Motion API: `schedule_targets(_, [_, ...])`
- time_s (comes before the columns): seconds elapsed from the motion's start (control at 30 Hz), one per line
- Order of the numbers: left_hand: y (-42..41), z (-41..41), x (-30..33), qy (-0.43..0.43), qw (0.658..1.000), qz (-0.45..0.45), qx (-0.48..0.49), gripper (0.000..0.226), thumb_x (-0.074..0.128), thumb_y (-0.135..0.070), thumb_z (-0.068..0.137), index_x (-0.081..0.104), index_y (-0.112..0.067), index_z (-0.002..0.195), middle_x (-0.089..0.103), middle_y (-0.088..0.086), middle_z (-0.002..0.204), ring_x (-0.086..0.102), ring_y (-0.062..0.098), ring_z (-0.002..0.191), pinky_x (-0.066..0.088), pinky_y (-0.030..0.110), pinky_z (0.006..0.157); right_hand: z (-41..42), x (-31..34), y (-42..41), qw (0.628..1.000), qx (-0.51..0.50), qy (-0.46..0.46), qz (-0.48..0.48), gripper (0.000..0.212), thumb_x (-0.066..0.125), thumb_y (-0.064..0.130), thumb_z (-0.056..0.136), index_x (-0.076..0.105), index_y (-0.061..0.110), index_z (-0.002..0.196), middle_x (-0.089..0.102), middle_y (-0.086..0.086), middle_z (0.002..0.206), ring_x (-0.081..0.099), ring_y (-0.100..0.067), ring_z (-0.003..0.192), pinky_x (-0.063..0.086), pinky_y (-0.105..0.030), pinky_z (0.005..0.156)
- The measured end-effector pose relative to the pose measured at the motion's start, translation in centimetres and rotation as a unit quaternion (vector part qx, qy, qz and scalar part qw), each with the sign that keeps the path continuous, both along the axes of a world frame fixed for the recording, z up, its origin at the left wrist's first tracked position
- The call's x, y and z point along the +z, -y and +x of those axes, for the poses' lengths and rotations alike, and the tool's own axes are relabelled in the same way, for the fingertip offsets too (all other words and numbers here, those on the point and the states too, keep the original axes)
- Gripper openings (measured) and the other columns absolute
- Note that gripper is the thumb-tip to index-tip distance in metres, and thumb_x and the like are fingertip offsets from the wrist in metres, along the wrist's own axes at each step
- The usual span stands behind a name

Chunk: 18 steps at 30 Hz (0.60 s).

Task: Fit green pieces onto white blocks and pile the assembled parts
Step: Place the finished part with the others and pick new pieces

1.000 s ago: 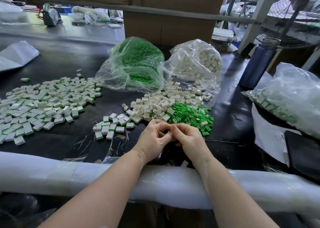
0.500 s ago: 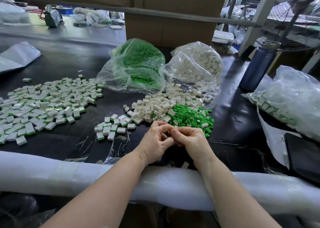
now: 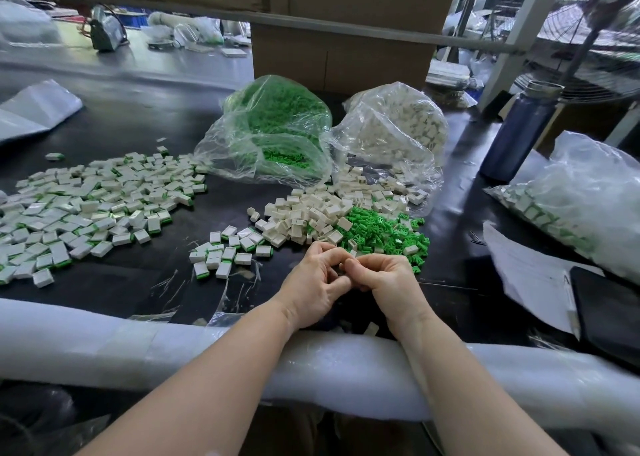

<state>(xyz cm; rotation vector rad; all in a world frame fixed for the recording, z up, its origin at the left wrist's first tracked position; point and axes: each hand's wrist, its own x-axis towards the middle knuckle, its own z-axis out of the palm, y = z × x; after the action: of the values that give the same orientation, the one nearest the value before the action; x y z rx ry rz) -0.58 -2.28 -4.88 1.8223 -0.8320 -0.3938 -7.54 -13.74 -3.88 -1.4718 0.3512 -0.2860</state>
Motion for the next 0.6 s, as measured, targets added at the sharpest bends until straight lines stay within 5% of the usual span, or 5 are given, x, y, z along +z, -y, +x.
schedule_targets(0.6, [-0.16,-0.10,0.34,0.005,1.000,0.015,-0.007,0.025,0.059,-0.009,0.086,0.058,-0.034,0.085,0.043,-0.009,0.101,0.049,0.012,0.072,0.048,0.039,0.090,0.19,-0.42,0.18,1.000,-0.002,0.008,0.009,0.019,0.066,0.004,0.082,0.072,0.006,0.065,0.063,-0.006,0.054,0.057,-0.013,0.048,0.047,-0.021,0.049])
